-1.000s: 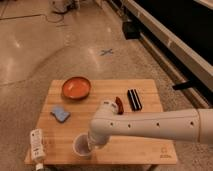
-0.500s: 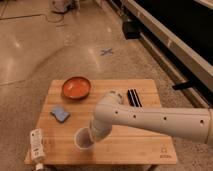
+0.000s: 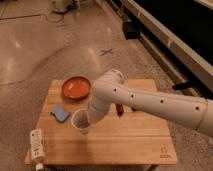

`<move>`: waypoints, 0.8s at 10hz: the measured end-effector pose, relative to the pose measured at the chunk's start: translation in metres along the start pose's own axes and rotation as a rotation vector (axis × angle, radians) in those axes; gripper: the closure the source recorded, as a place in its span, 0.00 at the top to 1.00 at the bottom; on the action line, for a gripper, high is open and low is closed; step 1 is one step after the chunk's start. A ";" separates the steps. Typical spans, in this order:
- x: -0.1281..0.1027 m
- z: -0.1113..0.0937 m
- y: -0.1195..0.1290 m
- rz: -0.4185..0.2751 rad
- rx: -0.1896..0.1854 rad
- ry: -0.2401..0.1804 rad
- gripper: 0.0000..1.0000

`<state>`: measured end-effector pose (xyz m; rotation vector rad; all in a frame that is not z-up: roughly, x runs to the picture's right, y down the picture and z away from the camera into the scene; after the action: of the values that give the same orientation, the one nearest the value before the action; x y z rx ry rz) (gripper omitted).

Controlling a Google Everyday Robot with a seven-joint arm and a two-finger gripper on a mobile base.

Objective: Place the ceramic cup in the ceramic bowl

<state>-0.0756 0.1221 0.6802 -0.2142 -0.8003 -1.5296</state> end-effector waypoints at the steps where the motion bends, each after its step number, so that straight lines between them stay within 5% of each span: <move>1: 0.013 -0.003 -0.009 -0.012 0.016 0.012 0.00; 5: 0.066 -0.014 -0.039 -0.056 0.054 0.108 0.00; 8: 0.067 -0.014 -0.038 -0.055 0.054 0.111 0.00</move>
<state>-0.1162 0.0572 0.6952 -0.0675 -0.7629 -1.5551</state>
